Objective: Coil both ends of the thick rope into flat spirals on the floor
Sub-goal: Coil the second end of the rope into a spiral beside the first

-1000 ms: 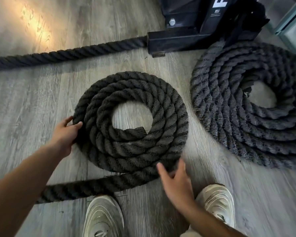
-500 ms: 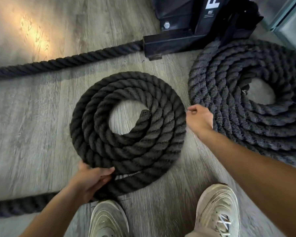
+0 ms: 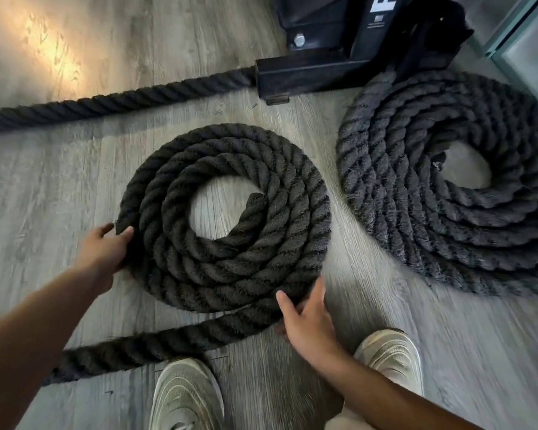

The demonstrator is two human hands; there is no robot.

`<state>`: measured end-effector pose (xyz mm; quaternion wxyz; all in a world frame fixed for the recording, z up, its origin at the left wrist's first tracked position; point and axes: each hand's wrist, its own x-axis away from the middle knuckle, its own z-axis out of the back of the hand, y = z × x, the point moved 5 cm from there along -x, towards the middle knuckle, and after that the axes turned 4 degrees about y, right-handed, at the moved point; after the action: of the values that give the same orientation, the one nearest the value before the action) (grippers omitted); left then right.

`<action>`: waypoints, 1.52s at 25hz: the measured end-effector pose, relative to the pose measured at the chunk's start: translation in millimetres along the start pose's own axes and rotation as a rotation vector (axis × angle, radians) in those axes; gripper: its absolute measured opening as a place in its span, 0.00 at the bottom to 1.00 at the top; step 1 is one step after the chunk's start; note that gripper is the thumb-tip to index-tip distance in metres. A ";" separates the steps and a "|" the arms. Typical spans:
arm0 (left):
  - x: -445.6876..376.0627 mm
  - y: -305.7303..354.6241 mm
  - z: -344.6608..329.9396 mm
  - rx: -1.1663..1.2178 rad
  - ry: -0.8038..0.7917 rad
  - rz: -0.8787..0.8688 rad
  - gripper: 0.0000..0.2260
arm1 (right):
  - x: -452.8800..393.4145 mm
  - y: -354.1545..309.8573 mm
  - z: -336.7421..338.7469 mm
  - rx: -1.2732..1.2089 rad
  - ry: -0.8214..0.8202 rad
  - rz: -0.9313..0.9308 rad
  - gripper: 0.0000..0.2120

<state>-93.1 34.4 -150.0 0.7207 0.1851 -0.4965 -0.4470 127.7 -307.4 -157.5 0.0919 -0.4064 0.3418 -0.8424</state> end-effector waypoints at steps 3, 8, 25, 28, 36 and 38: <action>1.2 -6.6 -0.5 -0.040 0.004 -0.022 0.35 | -20.7 -8.4 3.0 0.042 -0.023 -0.068 0.42; 73.6 -39.9 -14.9 0.008 -0.140 0.134 0.31 | -89.7 -64.4 64.2 0.045 0.209 0.035 0.29; 10.7 10.8 -11.4 -0.240 -0.050 -0.099 0.32 | -17.7 -14.4 4.9 -0.168 -0.032 -0.241 0.38; 25.1 -2.6 -14.3 -0.127 -0.104 -0.015 0.31 | -52.4 -37.9 31.7 -0.113 0.052 -0.128 0.34; 115.4 -79.0 -48.6 0.228 -0.221 0.330 0.31 | -103.1 -91.6 95.9 0.247 0.205 0.098 0.33; 93.2 -57.4 -34.1 0.145 -0.093 0.224 0.36 | -70.5 -67.9 76.5 0.174 0.198 0.124 0.36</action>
<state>-79.6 -79.3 -154.5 0.7272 0.1590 -0.5777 -0.3348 239.3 -264.4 -123.9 0.1444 -0.2899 0.2995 -0.8975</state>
